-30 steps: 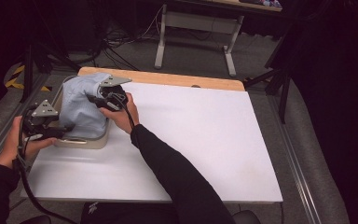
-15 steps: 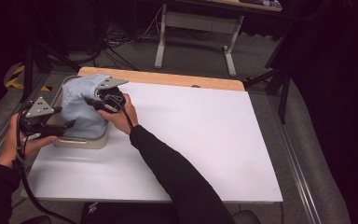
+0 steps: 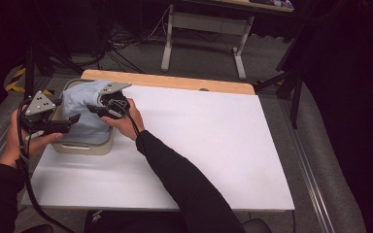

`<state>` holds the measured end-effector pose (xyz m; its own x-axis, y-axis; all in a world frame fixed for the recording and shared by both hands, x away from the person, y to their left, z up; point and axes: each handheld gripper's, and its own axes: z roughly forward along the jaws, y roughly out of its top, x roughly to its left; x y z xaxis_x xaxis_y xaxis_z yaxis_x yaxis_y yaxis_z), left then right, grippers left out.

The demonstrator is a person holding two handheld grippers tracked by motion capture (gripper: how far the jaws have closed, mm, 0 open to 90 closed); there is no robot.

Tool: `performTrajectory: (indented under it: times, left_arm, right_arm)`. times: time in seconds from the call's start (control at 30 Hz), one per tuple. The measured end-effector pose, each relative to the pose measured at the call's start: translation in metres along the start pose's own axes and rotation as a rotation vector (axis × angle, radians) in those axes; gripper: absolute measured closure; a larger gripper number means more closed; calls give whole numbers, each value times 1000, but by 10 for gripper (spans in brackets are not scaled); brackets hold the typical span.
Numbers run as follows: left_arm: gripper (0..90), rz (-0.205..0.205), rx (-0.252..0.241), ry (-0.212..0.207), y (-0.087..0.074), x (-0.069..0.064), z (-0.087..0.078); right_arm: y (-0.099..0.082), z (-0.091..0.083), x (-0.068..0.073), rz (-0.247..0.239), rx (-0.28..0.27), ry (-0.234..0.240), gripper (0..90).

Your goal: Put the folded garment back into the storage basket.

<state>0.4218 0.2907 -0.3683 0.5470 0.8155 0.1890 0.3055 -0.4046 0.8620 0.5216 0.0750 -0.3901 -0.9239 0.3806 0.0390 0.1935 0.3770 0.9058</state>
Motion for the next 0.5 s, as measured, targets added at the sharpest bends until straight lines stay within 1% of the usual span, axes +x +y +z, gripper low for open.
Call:
performTrajectory:
  times: [0.03,0.17,0.27,0.3,0.37,0.4,0.5]
  left_arm:
    - [235,-5,-14,-1,1,0,0]
    - [234,-5,-21,11,6,-2,4]
    - [234,-7,-23,4,6,-3,6]
    - [231,-6,-22,13,7,-3,8]
    - [231,-5,-17,18,7,-2,9]
    - [231,-21,-18,18,8,-1,12]
    - [232,-29,-14,24,10,1,16]
  right_arm:
    - [0,0,0,1,2,0,733]
    - [-1,1,-1,3,10,4,731]
    - [-2,1,-1,5,13,2,730]
    - [-2,1,-2,5,20,1,730]
    - [-3,2,-3,7,26,2,727]
    - [-4,3,-3,5,31,0,724]
    - [-5,4,-5,13,41,-7,716]
